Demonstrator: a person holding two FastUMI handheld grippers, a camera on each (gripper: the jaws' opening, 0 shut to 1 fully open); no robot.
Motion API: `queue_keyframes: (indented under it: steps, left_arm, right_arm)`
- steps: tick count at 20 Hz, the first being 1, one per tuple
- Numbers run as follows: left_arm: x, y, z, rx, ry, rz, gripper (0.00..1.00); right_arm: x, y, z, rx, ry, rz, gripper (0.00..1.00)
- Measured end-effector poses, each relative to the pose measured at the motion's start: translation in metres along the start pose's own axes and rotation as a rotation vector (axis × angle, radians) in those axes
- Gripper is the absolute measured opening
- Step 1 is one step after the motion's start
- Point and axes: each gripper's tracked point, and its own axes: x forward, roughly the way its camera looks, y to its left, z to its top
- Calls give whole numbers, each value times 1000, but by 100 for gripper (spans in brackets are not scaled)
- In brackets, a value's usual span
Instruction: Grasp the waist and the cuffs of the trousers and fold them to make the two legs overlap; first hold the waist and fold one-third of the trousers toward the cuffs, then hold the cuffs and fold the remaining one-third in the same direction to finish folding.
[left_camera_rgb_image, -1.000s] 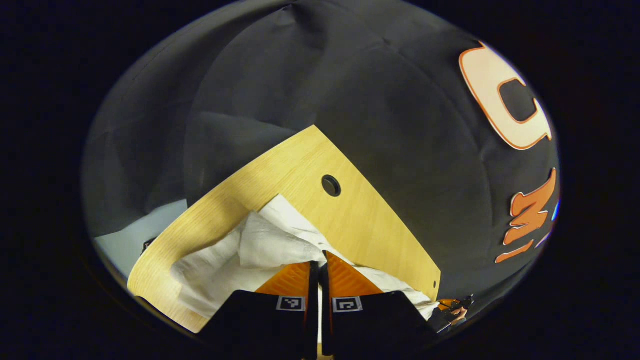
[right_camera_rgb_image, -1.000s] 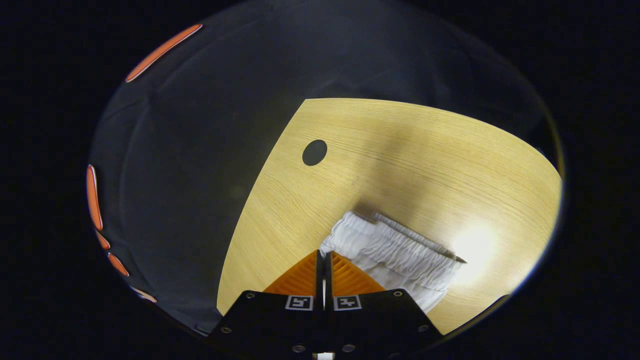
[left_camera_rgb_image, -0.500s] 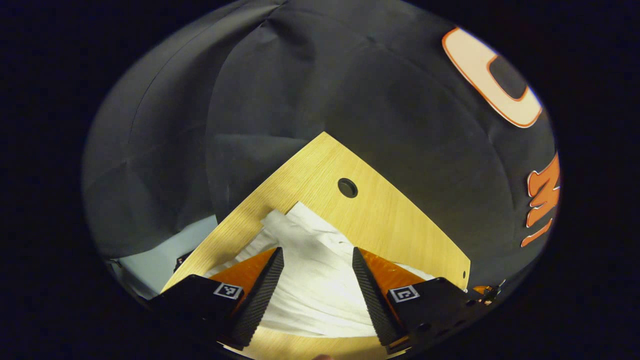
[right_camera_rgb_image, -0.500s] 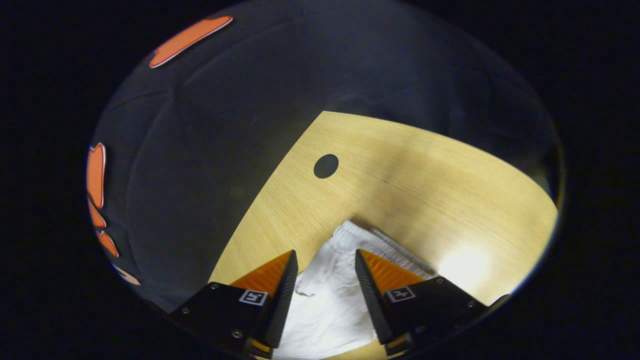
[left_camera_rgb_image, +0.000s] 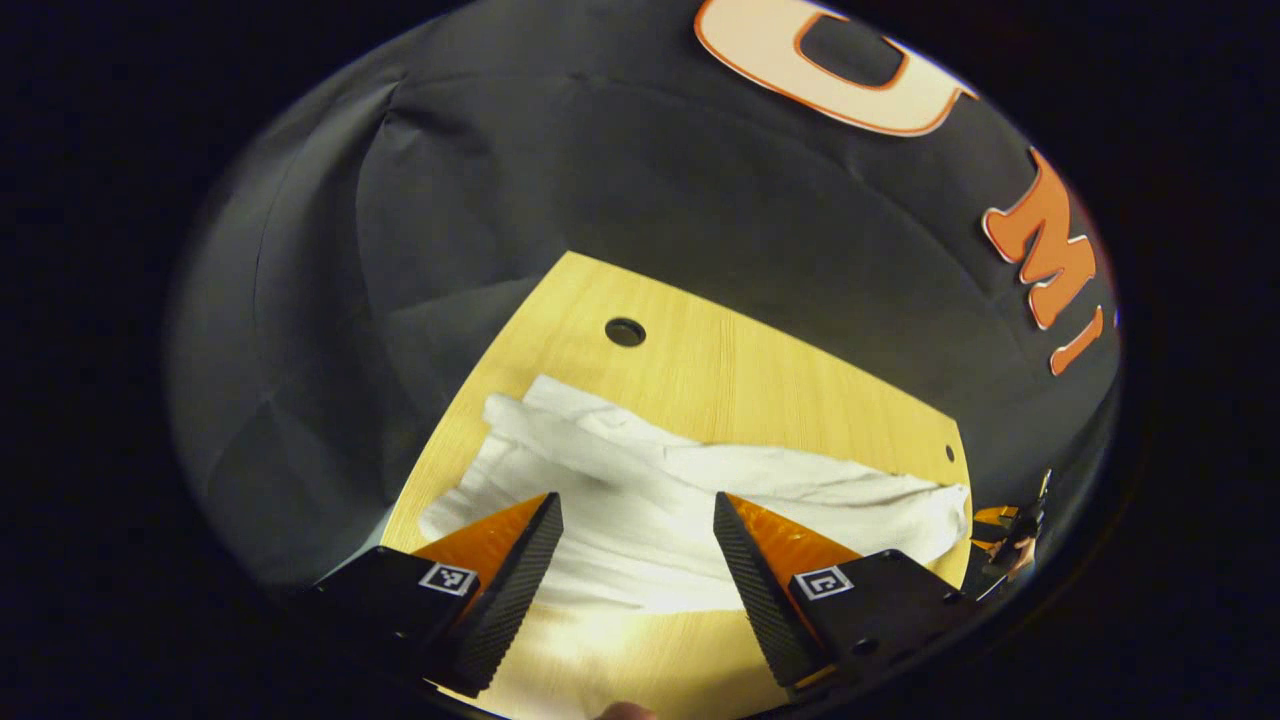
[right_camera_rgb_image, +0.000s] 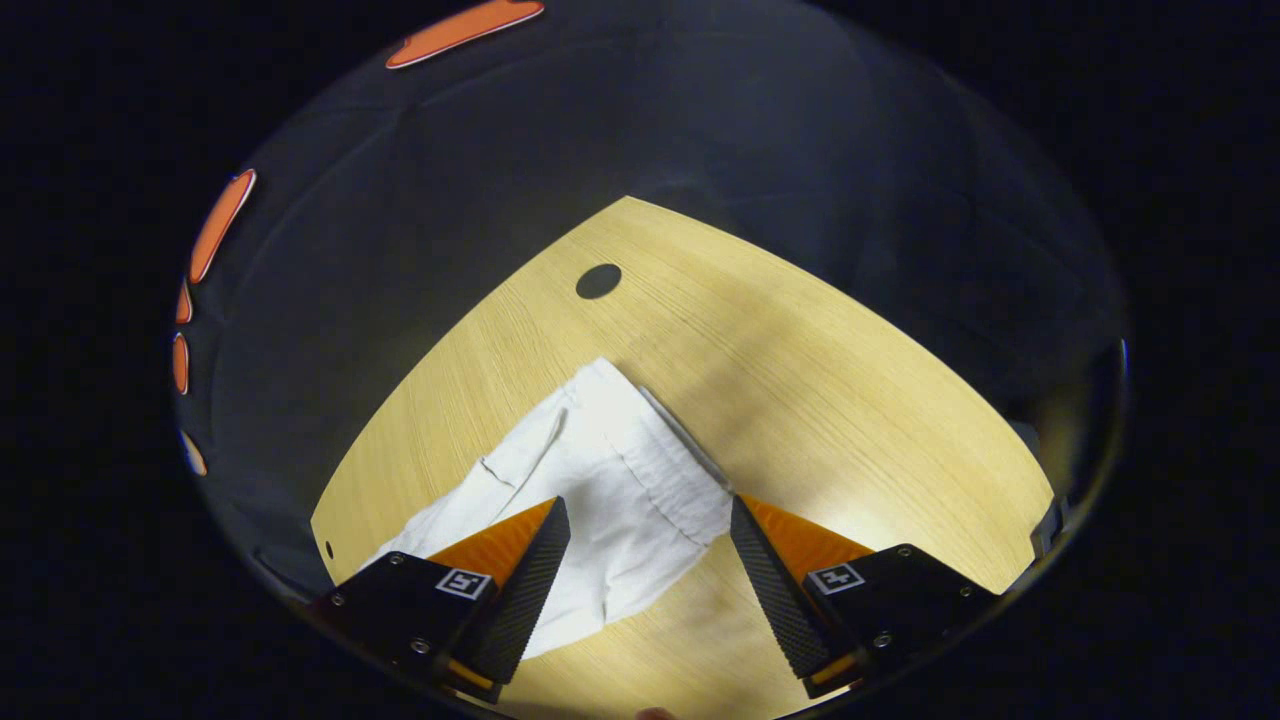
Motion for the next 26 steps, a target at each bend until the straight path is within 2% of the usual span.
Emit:
queue_keyframes:
  steps: [3, 11, 14, 15, 16, 19, 22, 26]
  left_arm:
    - [-8, -6, -13, 113, 22, 50, 99]
    - [-60, -38, -40, 204, -27, 107, 100]
    - [-82, -47, -49, 222, -65, 137, 100]
    - [-88, -51, -51, 217, -79, 136, 100]
    - [-93, -54, -53, 217, -100, 142, 100]
    - [-101, -64, -69, 203, -125, 151, 100]
    - [-98, -73, -88, 192, -99, 152, 100]
    - [-103, -80, -95, 194, -109, 137, 100]
  right_arm:
    - [7, -7, -13, 5, 33, -19, 99]
    - [41, -6, -21, 5, 64, -51, 99]
    - [44, -16, -17, -20, 32, -101, 95]
    - [42, -21, -15, -12, 25, -132, 84]
    - [46, -19, -15, -25, 11, -139, 66]
    - [52, -7, -16, -22, -30, -42, 15]
    - [50, -2, -15, 70, -37, 25, 6]
    - [27, 1, 0, 5, -144, 65, 5]
